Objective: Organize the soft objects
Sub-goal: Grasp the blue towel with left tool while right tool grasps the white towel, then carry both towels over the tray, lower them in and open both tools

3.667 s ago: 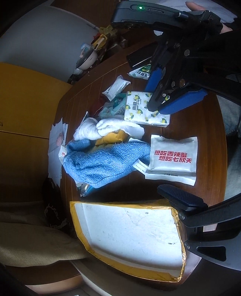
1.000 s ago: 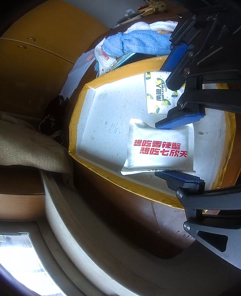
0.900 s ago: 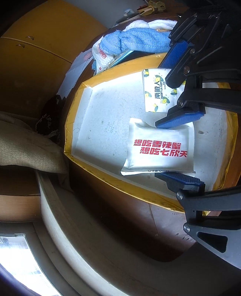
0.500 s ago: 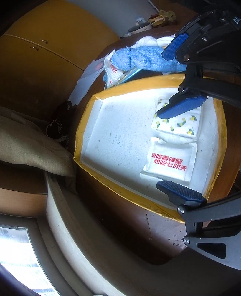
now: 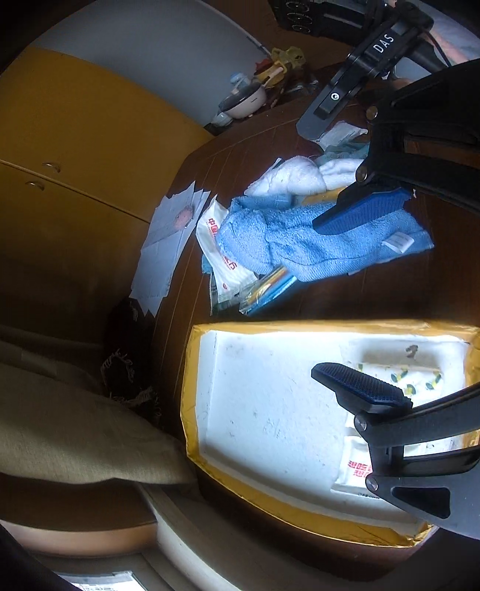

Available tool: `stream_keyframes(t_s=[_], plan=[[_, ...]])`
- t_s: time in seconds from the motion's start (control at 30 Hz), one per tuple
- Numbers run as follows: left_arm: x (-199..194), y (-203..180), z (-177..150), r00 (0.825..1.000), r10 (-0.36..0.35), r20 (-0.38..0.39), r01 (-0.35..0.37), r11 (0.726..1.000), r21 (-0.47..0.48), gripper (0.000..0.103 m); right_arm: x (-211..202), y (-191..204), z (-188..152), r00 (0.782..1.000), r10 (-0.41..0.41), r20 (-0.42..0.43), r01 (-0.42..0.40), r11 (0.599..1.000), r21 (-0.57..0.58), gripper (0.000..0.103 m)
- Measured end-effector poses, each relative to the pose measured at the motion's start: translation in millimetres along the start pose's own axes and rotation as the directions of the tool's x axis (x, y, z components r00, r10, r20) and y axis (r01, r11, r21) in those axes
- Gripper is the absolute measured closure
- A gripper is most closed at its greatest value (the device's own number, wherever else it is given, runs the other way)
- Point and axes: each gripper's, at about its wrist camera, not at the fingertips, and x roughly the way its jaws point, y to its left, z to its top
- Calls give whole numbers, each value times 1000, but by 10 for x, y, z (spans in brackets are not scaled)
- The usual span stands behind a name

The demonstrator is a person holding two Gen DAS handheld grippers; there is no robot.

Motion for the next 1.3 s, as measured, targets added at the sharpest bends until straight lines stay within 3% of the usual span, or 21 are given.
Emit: stream_keyframes(t_s=[0.27, 0.33, 0.47, 0.57, 0.63, 0.67, 0.77, 1.03, 1.13, 1.3], plan=[[454, -229, 330, 998, -10, -57, 10, 1000, -1, 28, 414, -280, 106, 997, -28, -69, 33, 997, 76, 49], [567, -291, 385, 997, -1, -73, 1, 1000, 9, 28, 490, -321, 78, 996, -43, -83, 49, 996, 76, 59], [775, -412, 439, 994, -30, -107, 32, 999, 14, 28, 528, -414, 55, 997, -6, -81, 15, 994, 105, 62], [910, -492, 391, 991, -24, -135, 27, 999, 24, 28, 498, -400, 45, 998, -22, -59, 28, 996, 89, 64], [951, -511, 358, 991, -19, -133, 22, 1000, 18, 37, 478, -371, 38, 998, -36, -44, 39, 996, 77, 65], [947, -512, 341, 992, -1, -124, 4, 1000, 20, 49, 467, -351, 36, 998, -44, -37, 46, 997, 65, 65], [890, -460, 318, 995, -16, -102, 15, 1000, -7, 54, 429, -289, 31, 997, -82, -4, 82, 996, 33, 65], [557, -313, 229, 996, -86, -35, 84, 994, -72, 55, 334, -207, 14, 991, -114, 62, 115, 993, -2, 66], [329, -245, 191, 992, -125, -9, 123, 988, -94, 56, 241, -178, -6, 992, -91, 88, 91, 996, 8, 66], [-103, -49, 161, 990, -130, 51, 136, 983, -127, 56, -78, -31, -77, 986, -43, 163, 39, 999, 26, 66]])
